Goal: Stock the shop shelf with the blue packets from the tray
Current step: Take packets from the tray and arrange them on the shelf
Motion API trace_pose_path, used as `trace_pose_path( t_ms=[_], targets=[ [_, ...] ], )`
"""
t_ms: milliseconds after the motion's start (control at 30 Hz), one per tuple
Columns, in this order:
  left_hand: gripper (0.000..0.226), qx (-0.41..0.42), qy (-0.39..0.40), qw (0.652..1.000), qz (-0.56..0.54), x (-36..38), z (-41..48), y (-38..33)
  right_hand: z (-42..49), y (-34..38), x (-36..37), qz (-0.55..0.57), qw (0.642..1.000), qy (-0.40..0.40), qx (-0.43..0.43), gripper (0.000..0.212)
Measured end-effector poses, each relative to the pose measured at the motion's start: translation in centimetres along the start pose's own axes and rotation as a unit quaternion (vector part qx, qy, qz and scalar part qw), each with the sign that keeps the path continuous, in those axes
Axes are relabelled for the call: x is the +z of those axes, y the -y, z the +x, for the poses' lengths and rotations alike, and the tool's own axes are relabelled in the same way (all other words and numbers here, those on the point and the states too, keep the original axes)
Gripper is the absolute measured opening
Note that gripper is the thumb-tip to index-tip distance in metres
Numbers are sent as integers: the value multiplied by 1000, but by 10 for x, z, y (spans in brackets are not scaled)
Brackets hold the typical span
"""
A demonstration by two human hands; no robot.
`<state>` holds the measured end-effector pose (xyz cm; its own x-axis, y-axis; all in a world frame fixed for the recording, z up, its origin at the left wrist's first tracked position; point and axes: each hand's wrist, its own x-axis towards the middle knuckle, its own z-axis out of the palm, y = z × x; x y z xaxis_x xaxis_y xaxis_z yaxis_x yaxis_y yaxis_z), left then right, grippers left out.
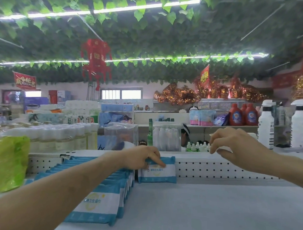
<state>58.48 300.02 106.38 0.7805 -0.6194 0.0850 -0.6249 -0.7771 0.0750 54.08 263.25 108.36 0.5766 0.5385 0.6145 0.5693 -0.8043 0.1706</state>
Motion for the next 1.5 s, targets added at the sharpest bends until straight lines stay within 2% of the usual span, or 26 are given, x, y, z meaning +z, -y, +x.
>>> trace_pose_path(
  t_ms=[133, 267, 500, 667, 833, 1000, 1167, 1367, 1500],
  targets=[
    [63, 19, 4, 998, 61, -1, 6, -5, -4, 3, -5, -3, 1000, 1, -7, 25],
    [66, 25, 2, 997, 75, -3, 5, -11, -4, 12, -11, 3, 1000, -5, -13, 26],
    [48, 13, -99, 995, 31, -32, -44, -14, 22, 56, -4, 44, 996, 23, -74, 20],
    [51, -69, -162, 984, 29, -66, -147, -24, 65, 132, -1, 133, 982, 13, -135, 20],
    [55, -213, -178, 960, 36, -86, -300, -40, 98, 251, -14, 199, 951, 1, -234, 21],
    [57, -343, -176, 920, 69, -82, -492, -87, 106, 416, -44, 284, 885, -11, -369, 20],
    [56, -496, -166, 850, 55, -40, -697, -176, 63, 610, -73, 335, 795, 10, -506, 16],
    [57, -654, -114, 746, 55, 68, -914, -328, -82, 835, -65, 378, 667, 158, -623, 25],
    [51, -742, -92, 663, -22, 175, -1006, -438, -211, 943, -42, 380, 586, 259, -667, 27]
  ],
)
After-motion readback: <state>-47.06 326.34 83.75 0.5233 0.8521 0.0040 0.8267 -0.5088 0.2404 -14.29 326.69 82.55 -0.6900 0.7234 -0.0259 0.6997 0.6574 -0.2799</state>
